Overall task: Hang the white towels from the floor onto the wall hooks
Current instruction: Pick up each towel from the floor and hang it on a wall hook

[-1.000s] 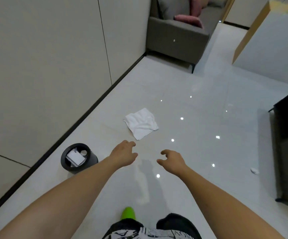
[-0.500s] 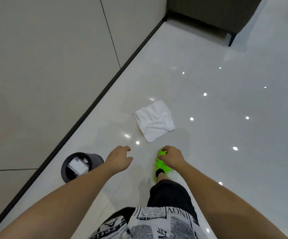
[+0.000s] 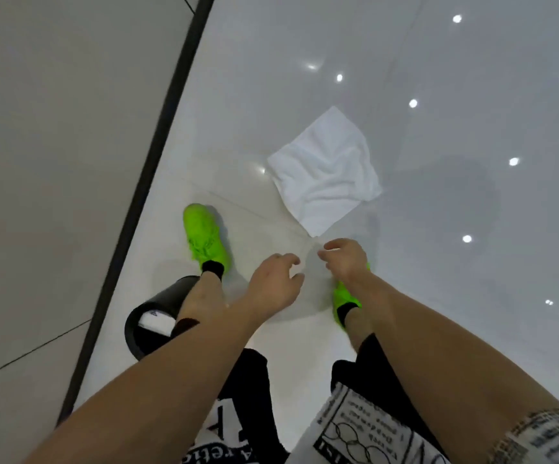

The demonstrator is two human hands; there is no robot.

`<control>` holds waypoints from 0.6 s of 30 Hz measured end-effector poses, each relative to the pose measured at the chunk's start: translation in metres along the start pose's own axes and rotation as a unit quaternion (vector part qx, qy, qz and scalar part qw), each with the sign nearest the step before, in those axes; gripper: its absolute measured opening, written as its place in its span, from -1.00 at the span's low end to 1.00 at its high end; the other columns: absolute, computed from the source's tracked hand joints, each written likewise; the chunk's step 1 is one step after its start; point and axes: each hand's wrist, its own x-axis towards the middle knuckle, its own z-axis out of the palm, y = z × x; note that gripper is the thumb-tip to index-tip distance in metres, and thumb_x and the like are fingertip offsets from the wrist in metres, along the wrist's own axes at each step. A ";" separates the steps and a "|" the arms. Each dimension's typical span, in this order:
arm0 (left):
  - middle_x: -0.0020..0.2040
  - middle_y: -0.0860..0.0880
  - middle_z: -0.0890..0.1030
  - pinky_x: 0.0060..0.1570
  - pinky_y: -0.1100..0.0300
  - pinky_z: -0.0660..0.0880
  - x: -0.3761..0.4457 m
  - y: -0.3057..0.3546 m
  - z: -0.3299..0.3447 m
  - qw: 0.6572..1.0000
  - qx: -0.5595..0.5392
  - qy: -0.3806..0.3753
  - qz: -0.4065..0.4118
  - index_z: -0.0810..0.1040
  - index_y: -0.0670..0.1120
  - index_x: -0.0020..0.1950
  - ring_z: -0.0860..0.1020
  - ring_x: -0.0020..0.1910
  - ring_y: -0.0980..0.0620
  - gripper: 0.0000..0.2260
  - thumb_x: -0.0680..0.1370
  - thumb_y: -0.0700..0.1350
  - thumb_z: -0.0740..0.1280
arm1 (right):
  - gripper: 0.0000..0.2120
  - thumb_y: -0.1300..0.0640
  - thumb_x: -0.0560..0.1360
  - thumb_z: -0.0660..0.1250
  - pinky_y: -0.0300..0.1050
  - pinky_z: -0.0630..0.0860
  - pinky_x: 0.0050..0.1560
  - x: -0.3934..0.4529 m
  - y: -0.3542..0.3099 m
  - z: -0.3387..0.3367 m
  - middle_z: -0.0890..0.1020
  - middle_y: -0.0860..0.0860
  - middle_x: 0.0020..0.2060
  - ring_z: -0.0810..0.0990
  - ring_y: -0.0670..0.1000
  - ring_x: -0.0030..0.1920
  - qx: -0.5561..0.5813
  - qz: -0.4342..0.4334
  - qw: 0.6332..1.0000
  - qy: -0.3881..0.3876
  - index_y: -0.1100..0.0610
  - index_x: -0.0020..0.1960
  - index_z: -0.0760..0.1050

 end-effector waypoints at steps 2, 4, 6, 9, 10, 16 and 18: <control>0.21 -0.10 0.55 0.09 0.16 0.39 0.063 -0.016 0.014 1.000 0.016 -0.021 0.007 0.49 -0.05 0.34 0.54 0.11 -0.08 -0.65 0.58 0.00 0.29 | -0.76 0.19 0.46 0.44 0.04 0.57 0.01 0.062 0.020 0.026 0.64 0.18 -0.16 0.62 0.13 -0.12 0.069 0.068 0.995 0.017 0.30 0.07 0.63; 0.22 -0.11 0.54 0.14 0.15 0.38 0.126 -0.039 0.029 0.999 0.042 -0.035 0.004 0.49 -0.07 0.35 0.53 0.15 -0.10 -0.64 0.58 -0.01 0.30 | -0.91 0.24 0.49 0.40 -0.08 0.48 -0.30 0.119 0.041 0.053 0.55 0.17 -0.30 0.52 0.09 -0.34 0.148 0.153 0.977 0.022 0.28 -0.13 0.58; 0.23 -0.11 0.53 0.18 0.12 0.39 0.180 -0.064 0.043 0.997 0.058 -0.049 -0.002 0.49 -0.06 0.35 0.52 0.16 -0.10 -0.64 0.58 0.01 0.29 | -0.88 0.26 0.49 0.41 -0.15 0.41 -0.36 0.170 0.059 0.080 0.51 0.14 -0.35 0.46 0.04 -0.41 0.206 0.202 0.957 0.030 0.21 -0.21 0.52; 0.24 -0.09 0.53 0.17 0.14 0.37 0.249 -0.102 0.061 0.993 0.099 -0.071 -0.008 0.48 -0.03 0.35 0.51 0.17 -0.07 -0.65 0.59 0.03 0.27 | -0.78 0.12 0.46 0.46 -0.03 0.53 -0.09 0.242 0.077 0.113 0.59 0.16 -0.16 0.55 0.10 -0.15 0.259 0.207 0.941 0.072 0.22 0.04 0.58; 0.24 -0.09 0.53 0.16 0.15 0.36 0.267 -0.115 0.066 0.991 0.112 -0.072 -0.009 0.49 -0.04 0.35 0.51 0.17 -0.07 -0.65 0.59 0.03 0.27 | -0.65 0.05 0.44 0.47 -0.01 0.55 0.03 0.261 0.082 0.124 0.59 0.14 -0.06 0.56 0.11 -0.05 0.270 0.208 0.935 0.097 0.22 0.13 0.56; 0.28 -0.09 0.51 0.19 0.15 0.35 0.312 -0.146 0.073 0.979 0.188 -0.081 0.007 0.48 -0.06 0.36 0.49 0.22 -0.07 -0.67 0.61 -0.02 0.25 | -0.68 0.09 0.46 0.37 -0.13 0.50 -0.10 0.322 0.072 0.157 0.63 0.15 0.04 0.63 0.15 0.00 0.361 0.263 0.879 0.168 0.20 0.17 0.55; 0.28 -0.09 0.51 0.19 0.15 0.35 0.307 -0.141 0.070 0.976 0.196 -0.089 0.014 0.48 -0.06 0.36 0.49 0.21 -0.07 -0.66 0.61 -0.01 0.25 | -0.72 0.19 0.46 0.35 -0.17 0.48 -0.05 0.316 0.072 0.158 0.65 0.15 0.05 0.62 0.15 -0.01 0.388 0.270 0.863 0.179 0.24 0.15 0.59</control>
